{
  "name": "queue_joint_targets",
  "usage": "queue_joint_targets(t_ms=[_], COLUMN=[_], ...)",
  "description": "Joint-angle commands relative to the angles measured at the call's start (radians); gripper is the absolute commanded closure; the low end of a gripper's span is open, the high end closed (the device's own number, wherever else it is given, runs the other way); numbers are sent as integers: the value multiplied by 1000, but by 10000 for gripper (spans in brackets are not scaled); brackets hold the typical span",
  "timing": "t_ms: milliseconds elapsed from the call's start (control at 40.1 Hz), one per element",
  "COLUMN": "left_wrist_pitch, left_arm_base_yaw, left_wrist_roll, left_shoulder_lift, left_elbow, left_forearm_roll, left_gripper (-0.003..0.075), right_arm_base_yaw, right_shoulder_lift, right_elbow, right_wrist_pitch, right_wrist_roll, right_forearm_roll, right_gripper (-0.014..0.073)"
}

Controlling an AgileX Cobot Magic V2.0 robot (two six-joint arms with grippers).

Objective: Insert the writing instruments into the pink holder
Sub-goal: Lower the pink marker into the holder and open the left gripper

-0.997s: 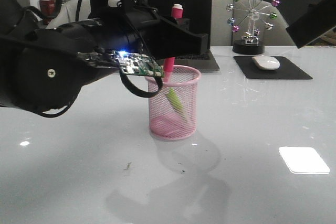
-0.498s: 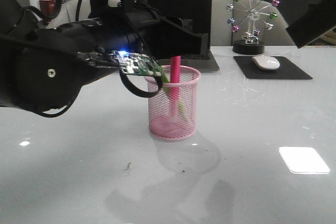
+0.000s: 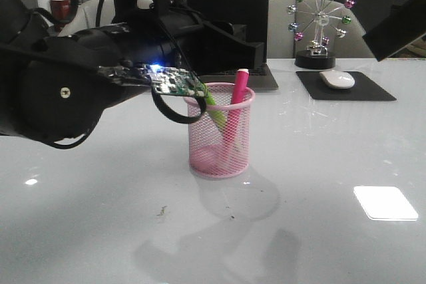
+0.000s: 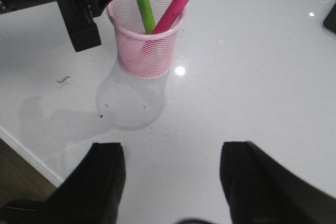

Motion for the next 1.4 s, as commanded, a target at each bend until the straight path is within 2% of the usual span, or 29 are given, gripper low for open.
queue_joint_targets(t_ms=[0, 199, 324, 473, 673, 772, 1146, 1370], left_wrist_pitch=[-84, 36, 166, 468, 1012, 1208, 1671, 1856], left_arm_base_yaw=[-7, 0, 5, 11, 29, 35, 35, 35], left_wrist_roll=[-9, 12, 96, 137, 158, 158, 158, 149], left_shoulder_lift=[-43, -91, -182, -351, -568, -656, -937, -1030], left_elbow=[-28, -28, -29, -50, -143, -176, -187, -164], left_forearm_roll=[5, 3, 3, 3, 42, 75, 135, 141], left_gripper=[346, 346, 346, 346, 346, 346, 346, 346], right_arm_base_yaw=[-1, -1, -1, -1, -1, -1, -1, -1], right_shoulder_lift=[-14, -14, -14, -14, -14, -14, -14, -14], right_elbow=[-27, -27, -27, -27, -27, -27, -27, -27], right_wrist_pitch=[-66, -66, -66, -66, -66, -66, -66, -66], right_wrist_roll=[-10, -10, -10, -10, -10, -10, -10, -10], right_forearm_roll=[-5, -5, -5, -5, -5, -5, -5, -5], right_gripper=[86, 86, 86, 86, 86, 86, 86, 86])
